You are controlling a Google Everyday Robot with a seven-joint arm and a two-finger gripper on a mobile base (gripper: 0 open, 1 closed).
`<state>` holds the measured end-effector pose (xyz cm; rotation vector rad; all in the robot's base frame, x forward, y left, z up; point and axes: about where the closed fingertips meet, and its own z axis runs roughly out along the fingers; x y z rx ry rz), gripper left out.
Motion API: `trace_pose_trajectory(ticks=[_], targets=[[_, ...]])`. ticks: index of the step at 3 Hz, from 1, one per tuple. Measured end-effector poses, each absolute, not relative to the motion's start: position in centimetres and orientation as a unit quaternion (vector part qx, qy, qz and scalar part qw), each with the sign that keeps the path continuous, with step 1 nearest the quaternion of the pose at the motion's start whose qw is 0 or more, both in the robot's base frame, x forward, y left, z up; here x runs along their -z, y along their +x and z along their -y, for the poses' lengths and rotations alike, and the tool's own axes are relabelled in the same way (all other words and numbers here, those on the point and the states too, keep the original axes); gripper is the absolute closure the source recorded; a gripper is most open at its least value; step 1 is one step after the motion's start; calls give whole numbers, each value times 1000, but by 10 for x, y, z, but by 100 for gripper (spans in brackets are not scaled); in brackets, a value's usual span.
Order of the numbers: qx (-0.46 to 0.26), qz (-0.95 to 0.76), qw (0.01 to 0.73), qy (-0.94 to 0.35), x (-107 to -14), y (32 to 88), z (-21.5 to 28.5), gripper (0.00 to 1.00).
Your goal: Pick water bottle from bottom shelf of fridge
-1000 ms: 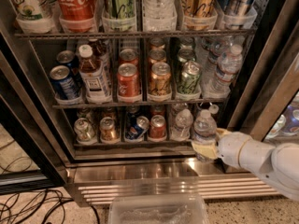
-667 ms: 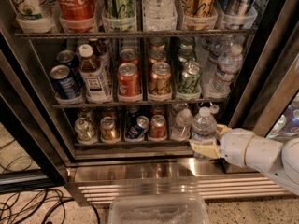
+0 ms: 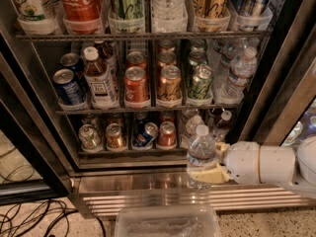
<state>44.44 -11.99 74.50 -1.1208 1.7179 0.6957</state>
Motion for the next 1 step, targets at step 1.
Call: trace_pose_trajectory(ticks=[1], targets=[[-312,-688,451,-476,-745,425,111,100]])
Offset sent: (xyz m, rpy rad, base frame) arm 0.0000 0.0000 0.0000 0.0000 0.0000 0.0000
